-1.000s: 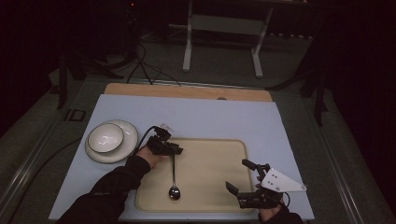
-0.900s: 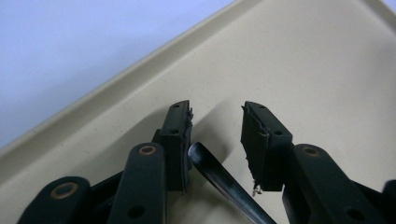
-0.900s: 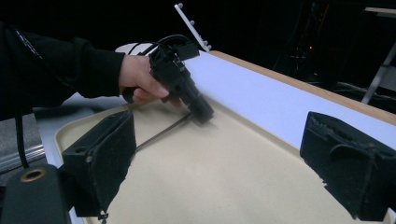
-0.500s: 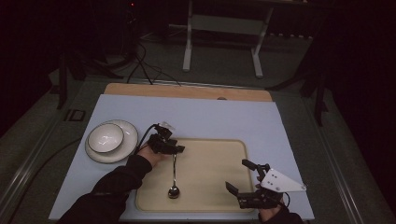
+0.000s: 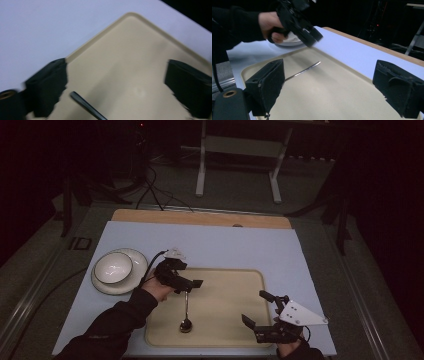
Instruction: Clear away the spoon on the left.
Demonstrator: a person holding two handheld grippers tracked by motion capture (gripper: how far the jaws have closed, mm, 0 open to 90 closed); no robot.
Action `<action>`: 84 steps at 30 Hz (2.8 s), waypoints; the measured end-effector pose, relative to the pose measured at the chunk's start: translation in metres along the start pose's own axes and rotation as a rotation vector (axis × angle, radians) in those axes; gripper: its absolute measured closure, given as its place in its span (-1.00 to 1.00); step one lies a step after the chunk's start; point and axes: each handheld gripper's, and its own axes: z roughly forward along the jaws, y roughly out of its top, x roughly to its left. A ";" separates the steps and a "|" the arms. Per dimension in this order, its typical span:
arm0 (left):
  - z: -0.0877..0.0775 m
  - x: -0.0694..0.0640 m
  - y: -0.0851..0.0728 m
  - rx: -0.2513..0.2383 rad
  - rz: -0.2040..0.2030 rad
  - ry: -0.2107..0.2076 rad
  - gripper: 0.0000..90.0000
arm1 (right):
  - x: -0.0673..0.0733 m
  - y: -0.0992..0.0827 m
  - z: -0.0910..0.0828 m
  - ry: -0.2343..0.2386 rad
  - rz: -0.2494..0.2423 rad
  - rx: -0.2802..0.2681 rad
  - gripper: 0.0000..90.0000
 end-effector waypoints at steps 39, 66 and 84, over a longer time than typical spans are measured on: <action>-0.112 -0.029 -0.055 -0.160 0.045 0.074 -0.97 | 0.001 0.000 0.001 0.001 -0.009 0.007 -0.76; -0.109 -0.018 -0.118 -0.238 -0.038 0.206 -0.97 | 0.002 -0.001 0.004 -0.016 -0.027 0.034 -0.76; -0.104 -0.012 -0.129 -0.244 -0.084 0.347 -0.97 | -0.001 -0.004 0.005 -0.029 0.000 0.065 -0.76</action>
